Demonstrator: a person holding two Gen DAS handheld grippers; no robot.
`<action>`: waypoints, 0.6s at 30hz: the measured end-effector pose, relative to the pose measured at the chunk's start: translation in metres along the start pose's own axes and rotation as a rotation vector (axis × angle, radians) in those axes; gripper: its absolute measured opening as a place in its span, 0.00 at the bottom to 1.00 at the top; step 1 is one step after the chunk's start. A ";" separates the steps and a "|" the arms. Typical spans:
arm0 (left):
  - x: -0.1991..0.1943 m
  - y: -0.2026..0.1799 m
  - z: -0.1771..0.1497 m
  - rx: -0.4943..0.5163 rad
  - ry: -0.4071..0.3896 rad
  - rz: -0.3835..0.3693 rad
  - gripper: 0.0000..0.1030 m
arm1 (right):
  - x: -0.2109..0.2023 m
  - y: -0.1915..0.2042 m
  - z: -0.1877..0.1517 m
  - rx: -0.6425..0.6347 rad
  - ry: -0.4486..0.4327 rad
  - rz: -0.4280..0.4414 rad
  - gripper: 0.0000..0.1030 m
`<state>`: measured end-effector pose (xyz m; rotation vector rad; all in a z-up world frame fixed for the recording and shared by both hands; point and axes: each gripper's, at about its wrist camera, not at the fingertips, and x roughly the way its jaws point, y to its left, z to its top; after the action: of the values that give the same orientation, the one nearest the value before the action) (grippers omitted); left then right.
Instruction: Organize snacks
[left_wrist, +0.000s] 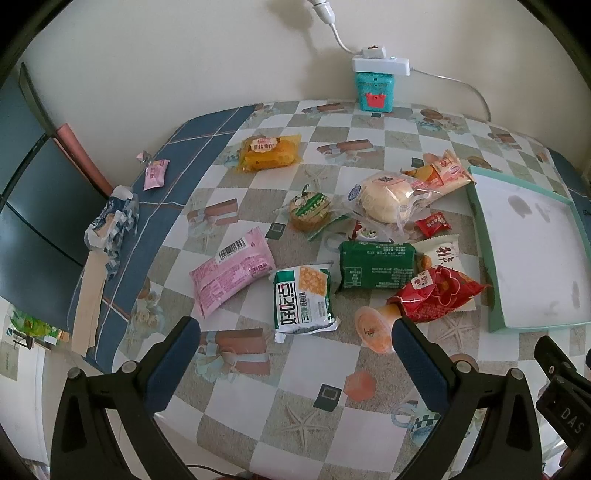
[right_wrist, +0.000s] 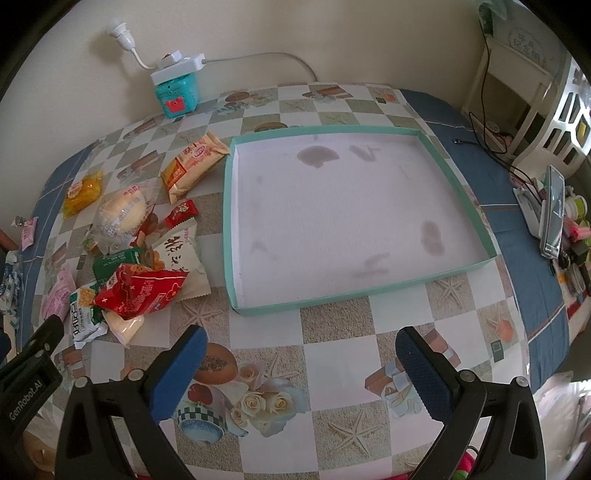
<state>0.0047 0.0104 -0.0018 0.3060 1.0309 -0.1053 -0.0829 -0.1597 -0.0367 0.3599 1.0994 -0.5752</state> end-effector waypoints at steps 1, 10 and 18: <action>0.000 0.000 0.000 -0.002 0.002 0.000 1.00 | 0.000 0.000 0.000 0.000 0.000 0.000 1.00; 0.001 0.001 -0.001 -0.006 0.007 0.000 1.00 | 0.000 0.000 0.000 0.000 0.001 0.000 1.00; 0.001 0.001 -0.001 -0.005 0.007 0.000 1.00 | 0.001 0.000 0.001 -0.001 0.002 0.000 1.00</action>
<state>0.0042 0.0115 -0.0032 0.3019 1.0381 -0.1012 -0.0821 -0.1599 -0.0370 0.3597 1.1015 -0.5748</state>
